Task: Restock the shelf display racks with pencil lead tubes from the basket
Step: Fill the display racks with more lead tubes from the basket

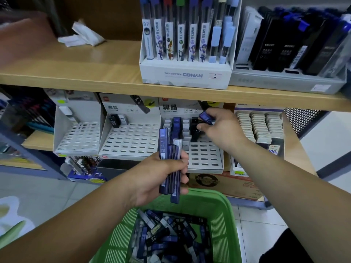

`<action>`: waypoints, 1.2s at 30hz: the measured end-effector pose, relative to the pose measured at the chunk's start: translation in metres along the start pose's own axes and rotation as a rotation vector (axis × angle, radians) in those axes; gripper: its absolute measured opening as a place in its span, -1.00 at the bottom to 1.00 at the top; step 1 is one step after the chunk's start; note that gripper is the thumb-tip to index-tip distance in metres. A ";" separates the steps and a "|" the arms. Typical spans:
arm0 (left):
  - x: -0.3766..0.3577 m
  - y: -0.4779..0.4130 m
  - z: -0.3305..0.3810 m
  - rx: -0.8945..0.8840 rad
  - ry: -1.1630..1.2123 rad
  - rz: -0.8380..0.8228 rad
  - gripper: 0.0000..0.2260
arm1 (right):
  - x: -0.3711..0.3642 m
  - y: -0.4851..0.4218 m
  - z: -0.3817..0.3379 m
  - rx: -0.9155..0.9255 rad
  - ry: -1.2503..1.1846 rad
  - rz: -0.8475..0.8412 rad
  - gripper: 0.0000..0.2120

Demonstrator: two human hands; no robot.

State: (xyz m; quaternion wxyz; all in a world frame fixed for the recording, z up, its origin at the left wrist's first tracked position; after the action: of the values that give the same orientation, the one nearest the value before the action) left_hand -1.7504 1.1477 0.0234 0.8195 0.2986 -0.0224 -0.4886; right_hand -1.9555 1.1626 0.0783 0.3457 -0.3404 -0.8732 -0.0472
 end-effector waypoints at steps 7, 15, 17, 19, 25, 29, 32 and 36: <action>-0.001 0.003 0.002 -0.005 0.042 -0.043 -0.90 | -0.018 0.004 -0.013 0.131 0.197 -0.061 -0.92; 0.002 0.004 0.008 -0.040 0.049 0.022 -0.70 | -0.005 0.007 -0.004 0.104 0.143 0.022 -0.78; 0.002 0.004 0.009 -0.042 0.034 0.018 -0.69 | -0.007 0.009 -0.003 0.102 0.139 -0.013 -0.87; 0.002 0.004 0.010 -0.053 0.012 0.016 -0.70 | -0.009 0.012 -0.003 0.093 0.107 -0.049 -0.93; 0.005 0.000 0.009 -0.043 0.009 0.034 -0.70 | -0.012 0.035 -0.033 -0.116 -0.439 -0.236 -0.82; 0.004 0.003 0.011 -0.035 0.032 0.012 -0.71 | -0.031 0.060 -0.046 -0.164 -0.519 -0.481 -0.84; 0.004 0.006 0.011 -0.018 0.000 0.018 -0.70 | -0.029 0.061 -0.037 -0.208 -0.511 -0.470 -0.84; 0.015 0.007 0.016 -0.060 -0.117 0.132 -0.77 | -0.021 0.063 -0.027 -0.270 -0.472 -0.434 -0.84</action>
State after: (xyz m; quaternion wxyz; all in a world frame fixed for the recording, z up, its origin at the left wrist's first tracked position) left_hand -1.7423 1.1308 0.0367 0.8558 0.2430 -0.0752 -0.4505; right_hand -1.8893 1.1907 0.0751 0.0679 -0.1912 -0.9669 -0.1546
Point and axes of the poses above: each hand's wrist, its own y-axis away from the middle knuckle, its own x-axis out of the back of the hand, z = x × y, the point moved 10 cm from there along -y, towards the middle knuckle, and after that the axes turned 2 degrees about -y, right-handed, at the moved point
